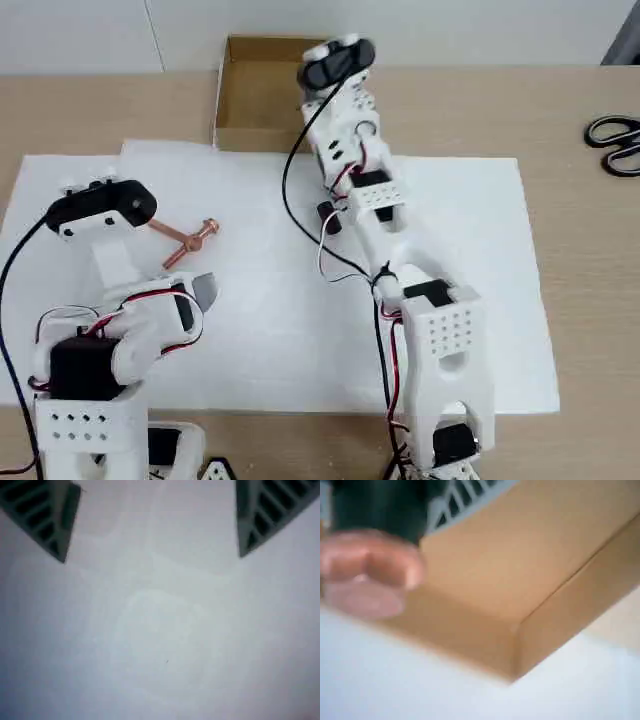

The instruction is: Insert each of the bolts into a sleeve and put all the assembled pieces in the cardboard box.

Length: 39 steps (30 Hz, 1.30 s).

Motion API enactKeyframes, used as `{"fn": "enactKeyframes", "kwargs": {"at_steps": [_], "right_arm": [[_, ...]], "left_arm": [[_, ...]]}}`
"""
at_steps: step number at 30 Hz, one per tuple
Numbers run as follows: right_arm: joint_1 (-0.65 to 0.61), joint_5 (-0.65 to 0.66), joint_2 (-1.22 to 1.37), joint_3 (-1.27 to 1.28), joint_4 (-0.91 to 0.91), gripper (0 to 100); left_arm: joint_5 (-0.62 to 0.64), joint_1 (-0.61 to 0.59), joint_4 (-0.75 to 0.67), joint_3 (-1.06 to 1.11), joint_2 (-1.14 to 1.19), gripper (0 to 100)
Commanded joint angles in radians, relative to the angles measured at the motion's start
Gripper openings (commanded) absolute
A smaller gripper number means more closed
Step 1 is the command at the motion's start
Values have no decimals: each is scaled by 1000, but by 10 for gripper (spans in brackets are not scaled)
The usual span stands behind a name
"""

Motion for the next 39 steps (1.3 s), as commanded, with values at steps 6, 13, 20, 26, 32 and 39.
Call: {"fn": "enactKeyframes", "kwargs": {"at_steps": [6, 13, 20, 26, 32, 39], "right_arm": [[-10, 3, 50, -77, -77, 87], [-5, 5, 50, -77, -48, 237], [21, 6, -35, -92, 31, 237], [68, 2, -220, -91, 360, 237], [116, 0, -357, -91, 742, 237], [110, 0, -572, -86, 1164, 237]], "left_arm": [[-8, -2, -2, -5, -14, 207], [-8, -2, -2, -5, -14, 207], [-8, -5, -2, -5, -14, 207], [-12, 0, -2, -7, -11, 210], [-64, -3, -12, -7, -12, 210], [-64, -5, -14, -5, -14, 210]]}}
